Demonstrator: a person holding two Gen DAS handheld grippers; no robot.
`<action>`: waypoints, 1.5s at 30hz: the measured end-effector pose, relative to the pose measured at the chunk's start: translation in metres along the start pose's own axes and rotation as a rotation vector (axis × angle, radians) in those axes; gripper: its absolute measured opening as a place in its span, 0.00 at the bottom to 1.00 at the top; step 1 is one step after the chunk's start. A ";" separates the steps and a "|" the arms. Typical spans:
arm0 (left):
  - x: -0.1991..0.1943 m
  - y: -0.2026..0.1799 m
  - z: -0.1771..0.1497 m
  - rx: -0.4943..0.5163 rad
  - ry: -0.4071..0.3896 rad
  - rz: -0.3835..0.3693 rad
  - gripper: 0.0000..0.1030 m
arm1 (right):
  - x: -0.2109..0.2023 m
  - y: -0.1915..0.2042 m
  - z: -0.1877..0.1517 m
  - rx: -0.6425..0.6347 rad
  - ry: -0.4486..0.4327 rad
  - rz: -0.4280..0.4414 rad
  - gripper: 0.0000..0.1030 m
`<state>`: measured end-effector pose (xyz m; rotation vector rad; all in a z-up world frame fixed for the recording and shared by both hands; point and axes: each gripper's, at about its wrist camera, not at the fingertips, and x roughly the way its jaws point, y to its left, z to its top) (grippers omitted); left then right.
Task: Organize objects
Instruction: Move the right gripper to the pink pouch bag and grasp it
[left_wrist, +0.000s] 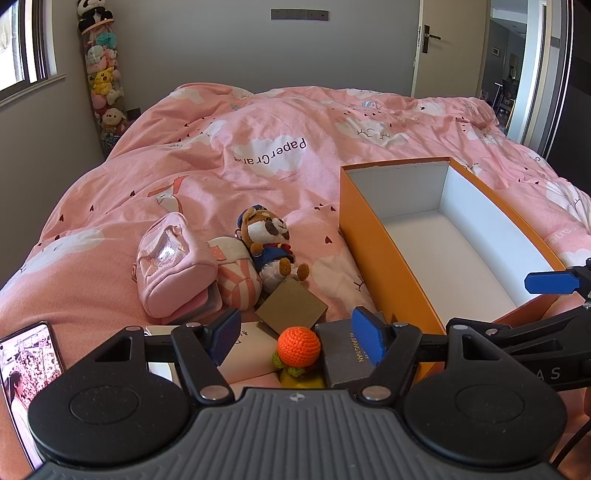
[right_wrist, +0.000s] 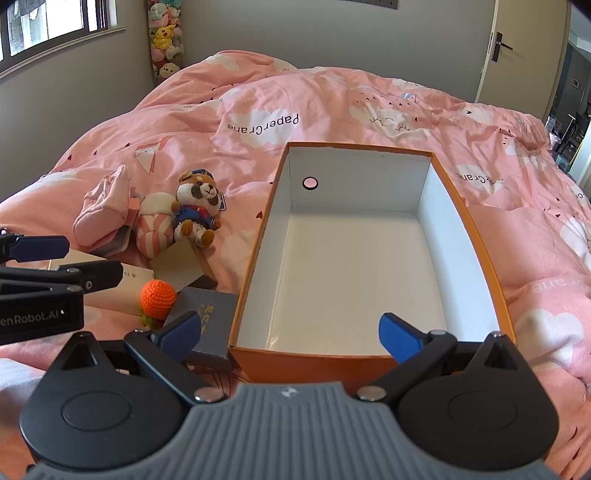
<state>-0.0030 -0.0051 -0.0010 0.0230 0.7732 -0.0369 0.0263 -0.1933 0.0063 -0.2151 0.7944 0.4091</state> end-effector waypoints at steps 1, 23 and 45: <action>0.000 0.000 0.000 0.000 0.000 0.001 0.78 | 0.000 0.000 0.000 0.000 0.000 0.000 0.99; 0.004 0.020 0.004 -0.073 0.023 -0.128 0.43 | 0.008 -0.002 0.011 -0.014 0.008 0.135 0.67; 0.046 0.083 0.037 -0.167 0.125 -0.049 0.22 | 0.085 0.063 0.075 -0.185 0.122 0.411 0.17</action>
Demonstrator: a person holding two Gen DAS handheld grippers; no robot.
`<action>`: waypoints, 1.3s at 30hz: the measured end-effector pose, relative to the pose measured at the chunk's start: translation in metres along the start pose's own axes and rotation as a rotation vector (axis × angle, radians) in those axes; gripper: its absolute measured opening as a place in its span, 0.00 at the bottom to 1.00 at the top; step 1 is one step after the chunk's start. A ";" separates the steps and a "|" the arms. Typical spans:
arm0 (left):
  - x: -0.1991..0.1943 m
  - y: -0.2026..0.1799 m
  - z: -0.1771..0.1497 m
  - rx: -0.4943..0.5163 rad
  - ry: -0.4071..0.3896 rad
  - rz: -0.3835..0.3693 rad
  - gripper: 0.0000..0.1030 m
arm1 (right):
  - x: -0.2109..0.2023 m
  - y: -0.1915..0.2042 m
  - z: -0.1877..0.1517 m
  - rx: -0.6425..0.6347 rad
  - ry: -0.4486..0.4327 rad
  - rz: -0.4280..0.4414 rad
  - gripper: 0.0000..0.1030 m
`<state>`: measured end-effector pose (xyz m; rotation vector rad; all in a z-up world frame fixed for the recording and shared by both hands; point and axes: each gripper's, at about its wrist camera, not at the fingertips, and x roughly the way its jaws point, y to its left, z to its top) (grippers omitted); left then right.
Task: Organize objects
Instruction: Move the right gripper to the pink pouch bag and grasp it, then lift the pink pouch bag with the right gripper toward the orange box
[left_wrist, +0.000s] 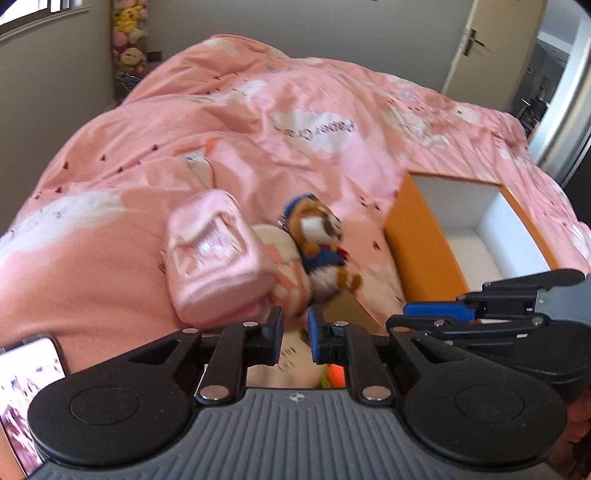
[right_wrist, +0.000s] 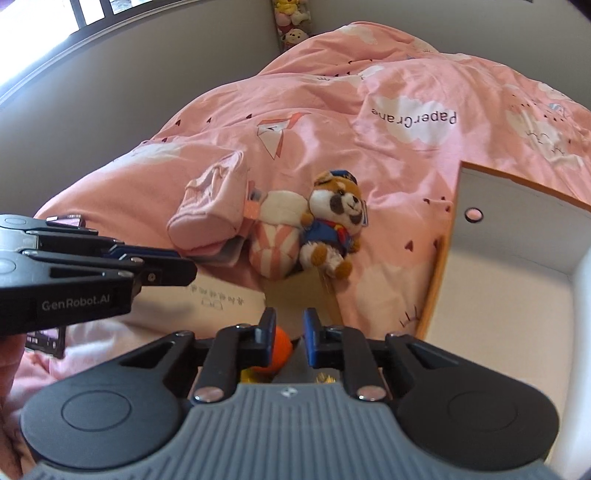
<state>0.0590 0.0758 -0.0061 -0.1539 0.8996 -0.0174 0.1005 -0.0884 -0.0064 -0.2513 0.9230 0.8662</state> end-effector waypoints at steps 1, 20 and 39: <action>0.001 0.004 0.006 -0.011 -0.006 0.008 0.25 | 0.007 0.000 0.007 0.001 0.002 0.009 0.17; 0.078 0.013 0.041 -0.041 0.016 0.227 0.65 | 0.090 0.002 0.049 0.003 0.029 0.075 0.30; 0.015 0.081 0.037 -0.203 0.002 0.083 0.35 | 0.107 0.020 0.066 0.085 0.037 0.209 0.41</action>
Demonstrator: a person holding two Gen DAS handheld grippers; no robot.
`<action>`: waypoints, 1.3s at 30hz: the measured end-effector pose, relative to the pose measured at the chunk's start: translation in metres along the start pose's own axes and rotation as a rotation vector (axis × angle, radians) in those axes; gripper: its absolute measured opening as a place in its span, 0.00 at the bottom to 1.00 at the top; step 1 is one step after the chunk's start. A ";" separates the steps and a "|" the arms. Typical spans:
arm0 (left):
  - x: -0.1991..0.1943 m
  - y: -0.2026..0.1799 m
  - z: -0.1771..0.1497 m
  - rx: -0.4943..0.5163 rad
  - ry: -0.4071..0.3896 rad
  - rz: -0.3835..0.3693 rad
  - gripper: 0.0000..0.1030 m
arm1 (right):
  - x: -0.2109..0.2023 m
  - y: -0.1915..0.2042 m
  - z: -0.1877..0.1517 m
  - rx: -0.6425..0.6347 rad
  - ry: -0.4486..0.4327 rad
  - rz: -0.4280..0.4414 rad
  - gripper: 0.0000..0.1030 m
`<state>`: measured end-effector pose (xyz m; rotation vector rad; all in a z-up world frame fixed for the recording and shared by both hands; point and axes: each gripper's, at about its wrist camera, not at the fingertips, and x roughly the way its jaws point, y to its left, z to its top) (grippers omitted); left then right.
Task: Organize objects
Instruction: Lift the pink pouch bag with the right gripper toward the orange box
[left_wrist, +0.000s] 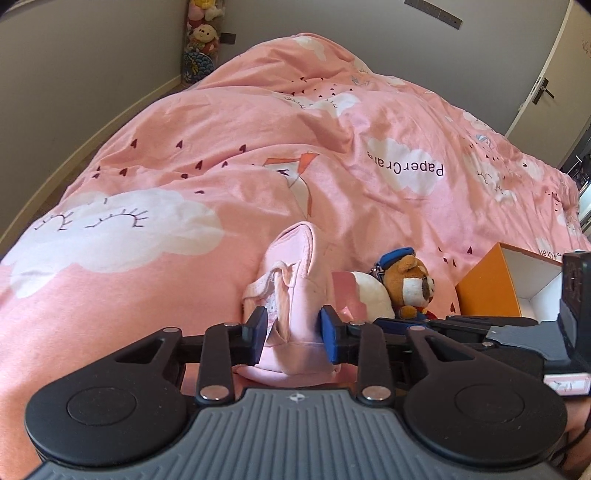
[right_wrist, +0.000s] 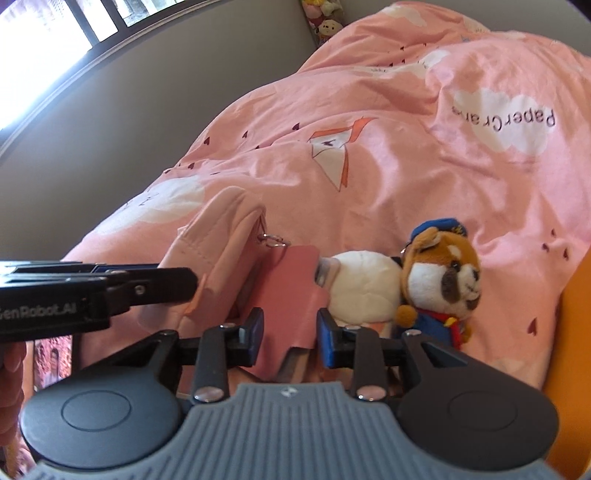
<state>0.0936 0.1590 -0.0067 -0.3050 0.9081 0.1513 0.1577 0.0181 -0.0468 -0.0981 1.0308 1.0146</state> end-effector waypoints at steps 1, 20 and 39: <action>-0.001 0.001 0.001 0.002 -0.002 0.005 0.35 | 0.004 -0.002 0.000 0.016 0.013 0.002 0.43; -0.006 -0.004 0.011 0.099 -0.008 0.067 0.34 | 0.007 -0.003 0.009 0.167 -0.044 0.164 0.28; 0.010 -0.012 0.040 0.140 0.070 0.066 0.59 | 0.021 0.015 0.009 0.133 -0.046 0.104 0.21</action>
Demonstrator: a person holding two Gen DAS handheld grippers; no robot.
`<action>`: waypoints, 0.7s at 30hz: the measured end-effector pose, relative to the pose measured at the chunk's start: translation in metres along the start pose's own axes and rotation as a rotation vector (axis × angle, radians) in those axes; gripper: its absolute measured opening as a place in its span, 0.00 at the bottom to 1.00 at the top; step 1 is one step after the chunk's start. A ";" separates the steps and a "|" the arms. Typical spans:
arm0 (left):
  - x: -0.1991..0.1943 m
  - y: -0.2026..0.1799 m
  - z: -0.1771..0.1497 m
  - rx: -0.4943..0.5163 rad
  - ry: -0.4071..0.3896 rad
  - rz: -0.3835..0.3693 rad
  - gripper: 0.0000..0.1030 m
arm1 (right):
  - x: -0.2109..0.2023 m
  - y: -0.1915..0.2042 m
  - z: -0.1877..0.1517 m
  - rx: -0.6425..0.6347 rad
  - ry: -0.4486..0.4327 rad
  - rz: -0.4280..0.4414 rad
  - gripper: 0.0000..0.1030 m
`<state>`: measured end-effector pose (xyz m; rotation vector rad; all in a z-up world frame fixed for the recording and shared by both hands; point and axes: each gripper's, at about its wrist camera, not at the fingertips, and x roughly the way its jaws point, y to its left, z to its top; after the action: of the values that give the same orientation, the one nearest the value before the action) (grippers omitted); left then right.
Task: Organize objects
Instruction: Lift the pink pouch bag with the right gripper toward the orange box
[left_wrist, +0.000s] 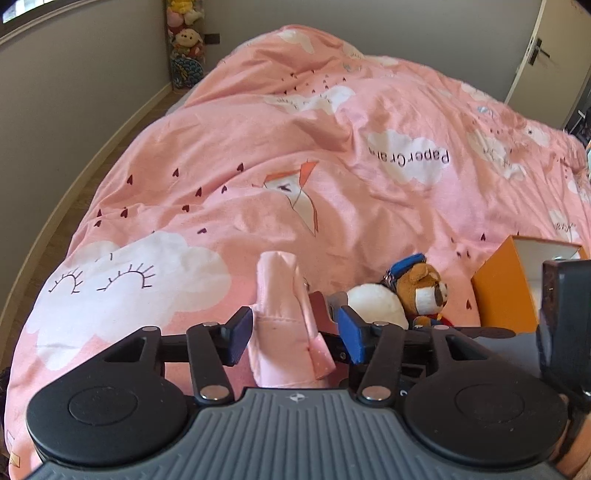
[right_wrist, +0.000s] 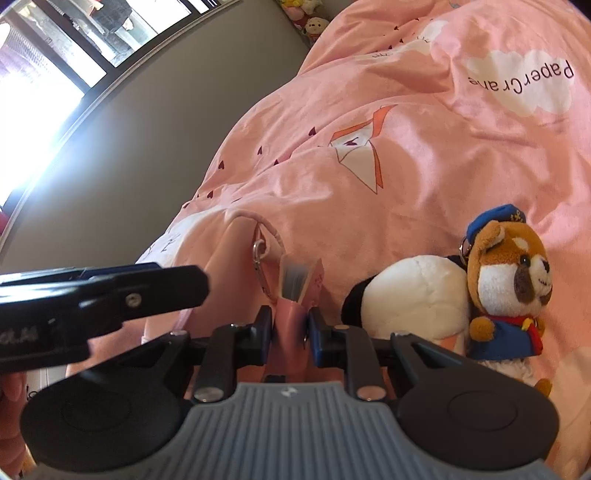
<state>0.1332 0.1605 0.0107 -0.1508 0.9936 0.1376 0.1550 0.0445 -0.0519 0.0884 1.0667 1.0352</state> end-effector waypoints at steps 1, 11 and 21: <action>0.003 -0.002 -0.001 0.009 0.005 0.021 0.59 | -0.001 0.001 -0.001 -0.005 -0.002 -0.003 0.21; -0.002 0.004 -0.016 0.005 -0.060 0.050 0.31 | -0.019 0.003 -0.007 -0.031 -0.045 -0.024 0.20; -0.057 -0.034 -0.015 0.055 -0.242 -0.031 0.30 | -0.109 0.001 -0.002 -0.068 -0.221 -0.084 0.20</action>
<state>0.0964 0.1219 0.0530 -0.0963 0.7529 0.0969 0.1433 -0.0357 0.0215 0.0998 0.8280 0.9612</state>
